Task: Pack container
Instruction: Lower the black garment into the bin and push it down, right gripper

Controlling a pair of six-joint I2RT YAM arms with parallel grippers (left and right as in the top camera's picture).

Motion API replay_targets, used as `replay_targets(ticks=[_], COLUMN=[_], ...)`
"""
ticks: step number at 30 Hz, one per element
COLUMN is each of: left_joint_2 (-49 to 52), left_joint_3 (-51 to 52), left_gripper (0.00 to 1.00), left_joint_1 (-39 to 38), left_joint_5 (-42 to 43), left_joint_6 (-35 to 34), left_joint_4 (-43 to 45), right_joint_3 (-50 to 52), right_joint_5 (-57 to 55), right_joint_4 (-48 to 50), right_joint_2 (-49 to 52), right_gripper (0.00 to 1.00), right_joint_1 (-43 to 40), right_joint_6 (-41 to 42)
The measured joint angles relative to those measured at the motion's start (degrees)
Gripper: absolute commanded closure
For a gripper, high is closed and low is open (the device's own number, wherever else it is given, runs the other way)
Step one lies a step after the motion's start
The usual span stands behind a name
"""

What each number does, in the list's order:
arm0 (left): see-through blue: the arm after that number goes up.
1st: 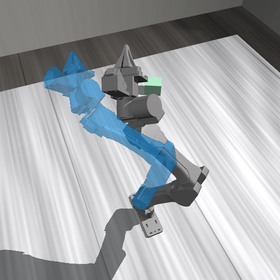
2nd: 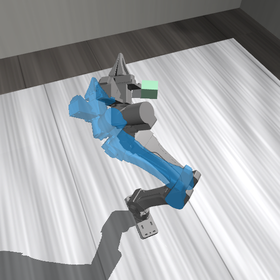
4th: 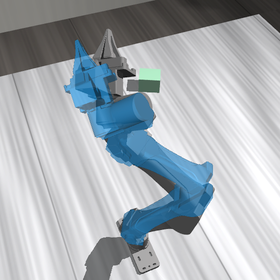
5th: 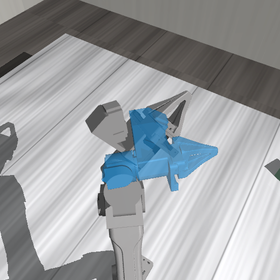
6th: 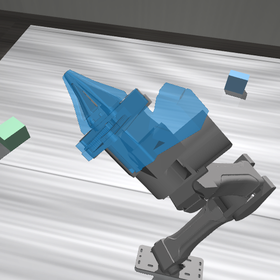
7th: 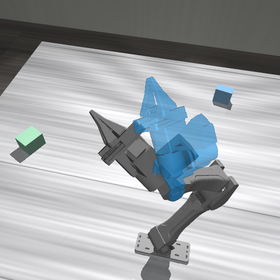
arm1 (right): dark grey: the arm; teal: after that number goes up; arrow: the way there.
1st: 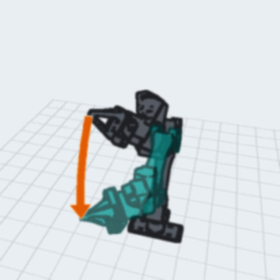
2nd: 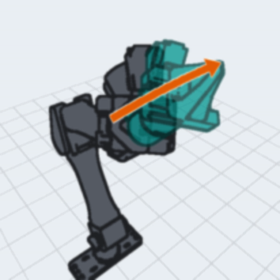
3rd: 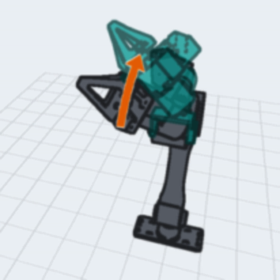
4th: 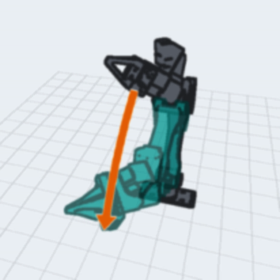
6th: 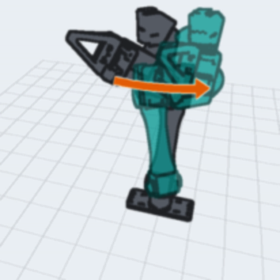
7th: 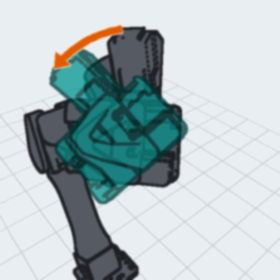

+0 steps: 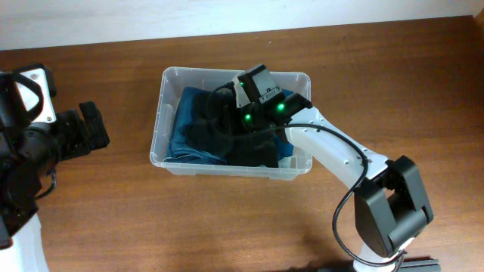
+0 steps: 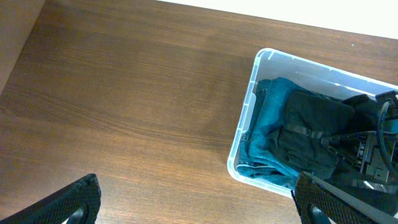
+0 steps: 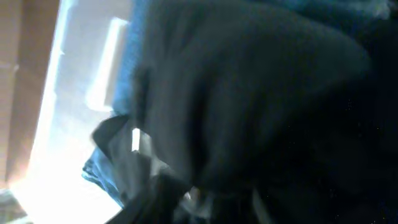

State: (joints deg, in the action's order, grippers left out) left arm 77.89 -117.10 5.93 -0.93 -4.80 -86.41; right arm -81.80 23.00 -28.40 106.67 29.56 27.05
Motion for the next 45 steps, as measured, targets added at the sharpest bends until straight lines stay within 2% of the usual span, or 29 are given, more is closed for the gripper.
replay_targets(ticks=[3, 6, 16, 17, 18, 19, 20, 22, 23, 27, 34, 38, 41, 45], left_joint_2=[0.0, 0.0, 0.0, 0.0, 0.0, 0.0, 0.0, 0.0, 0.0, 0.0, 0.0, 0.0, 0.0, 0.0], left_joint_3=[0.0, 0.0, 0.0, 0.0, 0.0, 0.0, 0.0, 0.0, 0.0, 0.0, 0.0, 0.0, 0.0, 0.0], left_gripper=[0.01, 0.01, 0.01, 0.0, 0.01, 0.01, 0.01, 0.01, 0.01, 0.01, 0.01, 0.01, 0.01, 0.01], left_joint_1=[0.0, 0.0, 0.0, 0.0, 0.0, 0.0, 0.0, 0.0, 0.0, 0.0, 0.0, 0.0, 0.0, 0.0], left_joint_5=[0.0, 0.0, 0.0, 0.0, 0.0, 0.0, 0.0, 0.0, 0.0, 0.0, 0.0, 0.0, 0.0, 0.0], left_joint_6=[0.0, 0.0, 0.0, 0.0, 0.0, 0.0, 0.0, 0.0, 0.0, 0.0, 0.0, 0.0, 0.0, 0.0], left_joint_4=[0.0, 0.0, 0.0, 0.0, 0.0, 0.0, 0.0, 0.0, 0.0, 0.0, 0.0, 0.0, 0.0, 0.0], right_joint_3=[0.1, 0.1, 0.3, 0.3, 0.3, 0.3, 0.3, 0.2, 0.2, 0.3, 0.3, 0.3, 0.3, 0.2], right_joint_5=[2.3, 6.1, 16.8, 17.6, 17.8, 17.9, 17.8, 16.4, 15.0, 8.1, 1.9, -2.1, -3.6, -4.4], right_joint_4=[2.0, 5.4, 17.4, 17.9, 17.9, 17.7, 16.7, 12.8, 10.4, 2.8, -1.7, -3.5, -3.3, -5.2], right_joint_2=[0.0, 0.0, 0.0, 0.0, 0.0, 0.0, 0.0, -0.2, -0.3, -0.4, -2.6, -7.7, -12.8, -18.6], right_gripper=[0.8, 0.83, 0.85, 0.84, 0.74, 0.55, 0.45, 0.33, 0.31, 0.3, 0.28, 0.27, 0.34, 0.34], right_joint_1=[0.5, 0.6, 0.9, 1.0, 1.1, 1.2, 1.3, 1.4, 1.5, 1.6, 1.2, -0.2, -0.4, 1.2], right_joint_6=[0.1, 0.5, 4.5, 4.6, 4.7, 4.7, 4.9, 5.0, 5.1, 3.3, -0.3, -2.3, -4.1, -5.7])
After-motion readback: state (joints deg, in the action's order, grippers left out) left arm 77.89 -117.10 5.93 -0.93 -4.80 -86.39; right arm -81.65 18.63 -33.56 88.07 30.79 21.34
